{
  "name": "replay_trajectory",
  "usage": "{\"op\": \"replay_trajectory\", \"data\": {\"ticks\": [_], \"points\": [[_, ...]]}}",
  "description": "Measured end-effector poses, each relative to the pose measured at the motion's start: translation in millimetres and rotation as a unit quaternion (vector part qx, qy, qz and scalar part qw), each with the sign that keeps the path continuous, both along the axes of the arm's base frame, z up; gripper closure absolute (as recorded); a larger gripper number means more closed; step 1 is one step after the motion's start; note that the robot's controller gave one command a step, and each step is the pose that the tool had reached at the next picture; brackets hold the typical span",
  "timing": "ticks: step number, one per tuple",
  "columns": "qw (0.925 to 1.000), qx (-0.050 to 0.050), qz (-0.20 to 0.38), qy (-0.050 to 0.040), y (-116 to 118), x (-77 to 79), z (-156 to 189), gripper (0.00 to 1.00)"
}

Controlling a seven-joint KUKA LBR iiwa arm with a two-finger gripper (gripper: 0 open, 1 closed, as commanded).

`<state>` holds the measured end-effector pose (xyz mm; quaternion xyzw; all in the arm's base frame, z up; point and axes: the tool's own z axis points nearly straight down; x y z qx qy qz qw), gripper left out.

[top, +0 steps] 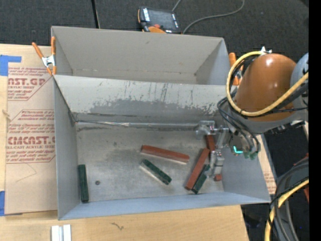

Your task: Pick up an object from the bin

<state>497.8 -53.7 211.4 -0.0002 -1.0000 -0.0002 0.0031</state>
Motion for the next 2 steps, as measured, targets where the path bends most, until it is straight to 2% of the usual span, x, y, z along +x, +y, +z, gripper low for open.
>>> {"op": "replay_trajectory", "data": {"ticks": [1, 2], "points": [[0.9992, 0.0, 0.04, -0.008, 0.0, -5.5, -143.2, 0.0], [0.9991, 0.0, 0.041, -0.0071, 0.8, -4.6, -138.6, 1.0]]}}
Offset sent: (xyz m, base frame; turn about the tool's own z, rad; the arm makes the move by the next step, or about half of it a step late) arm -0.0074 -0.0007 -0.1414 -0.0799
